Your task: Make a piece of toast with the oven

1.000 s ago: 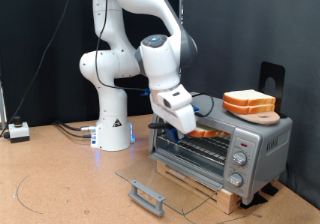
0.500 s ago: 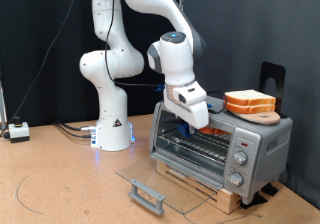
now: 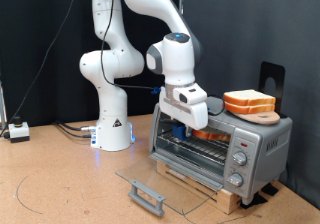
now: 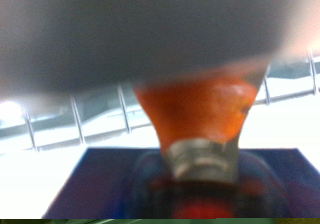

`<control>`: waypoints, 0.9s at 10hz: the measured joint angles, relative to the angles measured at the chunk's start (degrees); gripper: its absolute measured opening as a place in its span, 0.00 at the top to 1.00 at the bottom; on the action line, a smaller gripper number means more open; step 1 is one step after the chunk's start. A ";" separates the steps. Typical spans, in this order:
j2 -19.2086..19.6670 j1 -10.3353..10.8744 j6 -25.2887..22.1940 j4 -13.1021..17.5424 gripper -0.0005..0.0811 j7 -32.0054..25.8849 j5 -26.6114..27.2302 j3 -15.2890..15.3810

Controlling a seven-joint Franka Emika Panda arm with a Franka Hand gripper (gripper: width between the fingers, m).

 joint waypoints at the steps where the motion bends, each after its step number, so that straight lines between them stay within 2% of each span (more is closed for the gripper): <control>1: 0.03 -0.74 0.57 -0.66 0.51 -0.62 -1.38 -0.12; 3: 0.11 -2.09 2.11 -1.77 0.51 -2.74 -2.21 -0.93; 9: 0.00 -4.84 1.96 -1.55 0.51 -10.06 -2.23 -6.09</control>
